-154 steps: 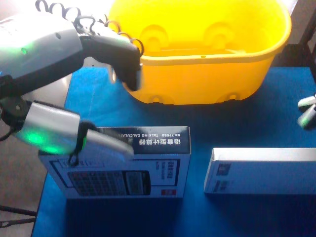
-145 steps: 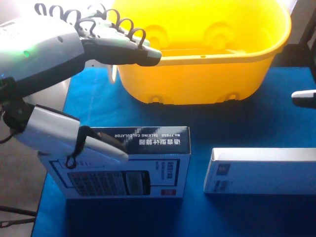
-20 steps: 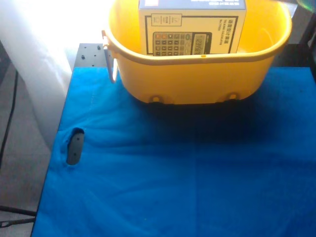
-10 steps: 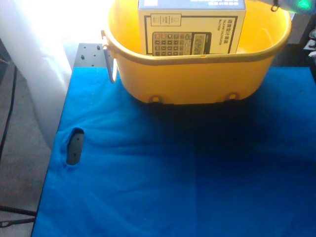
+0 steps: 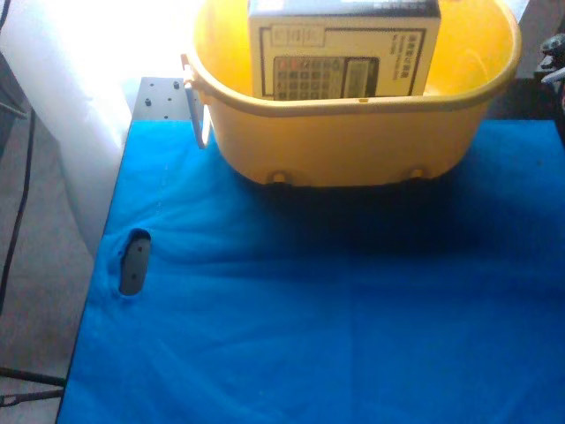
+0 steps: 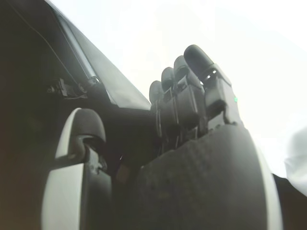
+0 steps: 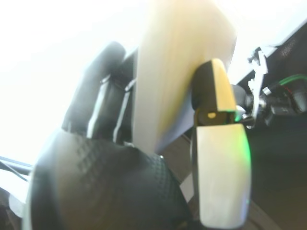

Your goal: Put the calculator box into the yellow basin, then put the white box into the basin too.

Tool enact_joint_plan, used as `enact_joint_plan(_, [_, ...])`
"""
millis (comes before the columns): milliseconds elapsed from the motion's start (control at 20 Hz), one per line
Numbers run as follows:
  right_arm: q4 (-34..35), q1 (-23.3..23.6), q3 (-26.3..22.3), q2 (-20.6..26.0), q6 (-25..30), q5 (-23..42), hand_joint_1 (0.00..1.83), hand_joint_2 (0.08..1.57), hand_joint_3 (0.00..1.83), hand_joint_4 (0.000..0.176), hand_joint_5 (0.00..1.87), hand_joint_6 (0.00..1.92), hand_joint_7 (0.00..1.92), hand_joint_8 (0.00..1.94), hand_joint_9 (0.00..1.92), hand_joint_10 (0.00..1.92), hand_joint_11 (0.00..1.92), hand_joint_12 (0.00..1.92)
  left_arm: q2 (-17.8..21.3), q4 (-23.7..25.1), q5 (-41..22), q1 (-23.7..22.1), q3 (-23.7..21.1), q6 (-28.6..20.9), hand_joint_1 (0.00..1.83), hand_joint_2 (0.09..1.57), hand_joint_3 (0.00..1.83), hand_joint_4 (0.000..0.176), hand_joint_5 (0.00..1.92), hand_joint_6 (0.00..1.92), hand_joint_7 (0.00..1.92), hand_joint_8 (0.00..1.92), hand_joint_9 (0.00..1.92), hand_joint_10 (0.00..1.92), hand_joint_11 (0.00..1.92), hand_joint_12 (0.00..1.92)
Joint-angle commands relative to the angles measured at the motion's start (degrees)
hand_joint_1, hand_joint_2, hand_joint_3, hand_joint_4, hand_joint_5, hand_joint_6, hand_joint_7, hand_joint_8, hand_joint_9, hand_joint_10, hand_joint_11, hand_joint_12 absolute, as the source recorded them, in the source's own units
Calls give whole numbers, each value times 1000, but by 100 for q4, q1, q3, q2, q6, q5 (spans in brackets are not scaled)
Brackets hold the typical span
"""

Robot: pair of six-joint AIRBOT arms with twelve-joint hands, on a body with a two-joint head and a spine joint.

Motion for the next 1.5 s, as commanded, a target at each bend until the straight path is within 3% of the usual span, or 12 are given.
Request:
enact_joint_plan(0, [-197,131,14,-6,44,-687,853,756,0,88,3,9,3,9,1,12,0,81,5,95,-655,-133,-38,-32,751,1156,0,0,514,21,346,7,379,38,0,1123])
enact_joint_plan(150, [-197,151,26,-4,44,-687,849,756,0,106,0,0,0,0,0,0,0,2,11,165,-663,-162,-81,-34,748,1150,0,0,523,16,360,7,407,43,0,1163])
enact_joint_plan(300, [-197,206,24,-2,47,-692,858,849,32,84,0,0,0,0,0,0,0,0,67,178,-681,-162,-120,-36,742,1176,4,0,462,0,380,12,401,29,0,1104])
enact_joint_plan(350, [-197,219,-1,1,52,-720,829,816,15,145,0,0,0,0,0,0,0,0,96,179,-683,-161,-139,-36,726,1174,2,0,456,0,419,20,426,37,0,1154])
enact_joint_plan(400, [-197,224,-66,6,74,-865,885,827,17,90,0,0,0,0,0,0,0,0,136,175,-672,-161,-159,-47,713,1180,2,0,467,3,455,20,469,52,0,1333])
enact_joint_plan(450, [-197,225,-91,26,140,-946,801,867,33,80,0,0,0,0,0,0,0,0,153,170,-658,-162,-167,-59,676,1197,5,0,399,0,407,5,438,35,0,1333])
enact_joint_plan(700, [-197,225,-279,408,537,-1465,875,846,11,76,0,0,0,0,0,0,0,0,322,111,-569,-108,-206,-87,669,1459,25,0,533,25,558,26,516,69,0,1520])
enact_joint_plan(800, [-197,225,-458,591,537,-1645,783,881,24,78,0,0,0,0,0,0,0,0,377,106,-555,-120,-278,-88,667,1539,13,0,399,1,571,19,549,89,0,1500])
enact_joint_plan(900, [-197,225,-695,870,537,-1835,799,877,19,78,0,0,0,0,0,0,0,0,520,130,-577,-147,-445,-86,640,1567,20,0,333,0,546,4,560,85,68,1418])
enact_joint_plan(1050, [-197,158,-1079,1201,532,-2317,895,842,0,76,0,0,0,0,0,0,0,0,775,333,-792,-103,-755,-118,373,1549,16,0,285,0,464,5,575,73,161,1365])
enact_joint_plan(1200, [-197,-192,-1509,1562,532,-3001,901,840,0,76,0,0,0,0,0,0,0,0,1223,699,-1228,-74,-1345,-164,361,1550,12,0,284,0,462,4,576,71,165,1362])
enact_joint_plan(1450, [-197,-949,-2001,1785,531,-4148,901,840,0,76,0,0,0,0,0,0,0,0,1752,1110,-2293,466,-1820,-1052,361,1551,10,0,284,0,462,4,576,70,165,1361])
